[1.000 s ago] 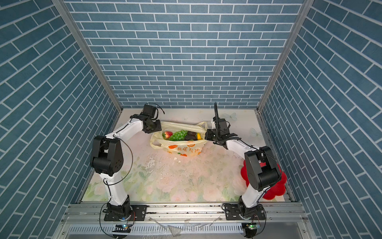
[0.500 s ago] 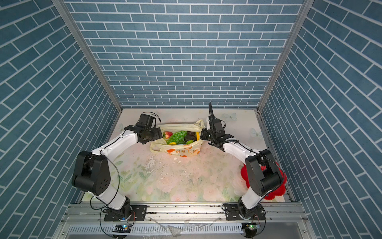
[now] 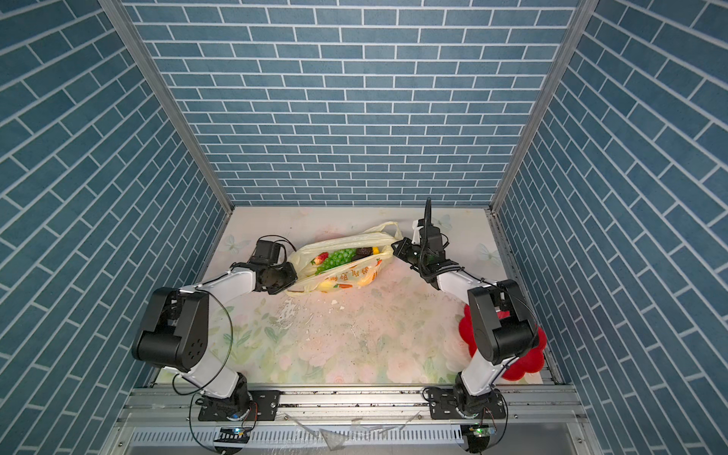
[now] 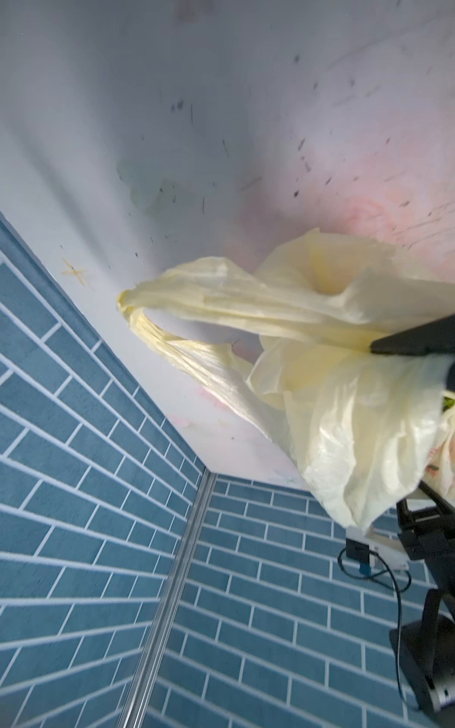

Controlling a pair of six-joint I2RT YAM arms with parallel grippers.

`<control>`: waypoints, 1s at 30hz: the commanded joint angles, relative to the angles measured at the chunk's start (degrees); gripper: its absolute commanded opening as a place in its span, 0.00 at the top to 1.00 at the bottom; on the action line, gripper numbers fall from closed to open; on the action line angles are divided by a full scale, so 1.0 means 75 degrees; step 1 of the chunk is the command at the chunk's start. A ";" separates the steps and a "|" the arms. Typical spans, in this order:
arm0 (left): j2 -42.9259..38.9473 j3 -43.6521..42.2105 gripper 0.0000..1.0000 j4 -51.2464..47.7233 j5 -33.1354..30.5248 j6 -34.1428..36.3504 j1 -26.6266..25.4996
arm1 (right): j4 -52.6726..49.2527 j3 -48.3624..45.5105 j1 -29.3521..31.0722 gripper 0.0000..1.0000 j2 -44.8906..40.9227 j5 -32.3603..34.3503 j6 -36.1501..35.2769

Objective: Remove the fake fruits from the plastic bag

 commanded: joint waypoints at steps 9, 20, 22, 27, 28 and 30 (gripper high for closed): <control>-0.1202 -0.0502 1.00 0.1004 -0.0246 0.0588 -0.0455 | 0.0131 0.1896 0.0193 1.00 0.1454 -0.0451 0.0571; -0.1330 -0.0892 0.98 0.0700 -0.1116 0.1159 -0.2223 | -0.3933 0.1780 0.0366 0.19 0.0190 0.2253 -0.1337; -0.1326 -0.0968 0.97 0.0766 -0.1179 0.1167 -0.2371 | -0.4393 0.1835 0.0648 0.17 -0.0011 0.2778 -0.1568; -0.1266 -0.0987 0.85 0.0712 -0.1324 0.1215 -0.2635 | -0.4965 0.2294 0.1431 0.14 0.0054 0.3565 -0.1813; -0.1295 -0.0956 0.81 0.0638 -0.1345 0.1232 -0.2663 | -0.5139 0.2516 0.1579 0.14 0.0202 0.3694 -0.1872; -0.1409 -0.0833 0.65 0.0279 -0.1511 0.1265 -0.2688 | -0.5517 0.3060 0.1829 0.14 0.0602 0.3950 -0.2005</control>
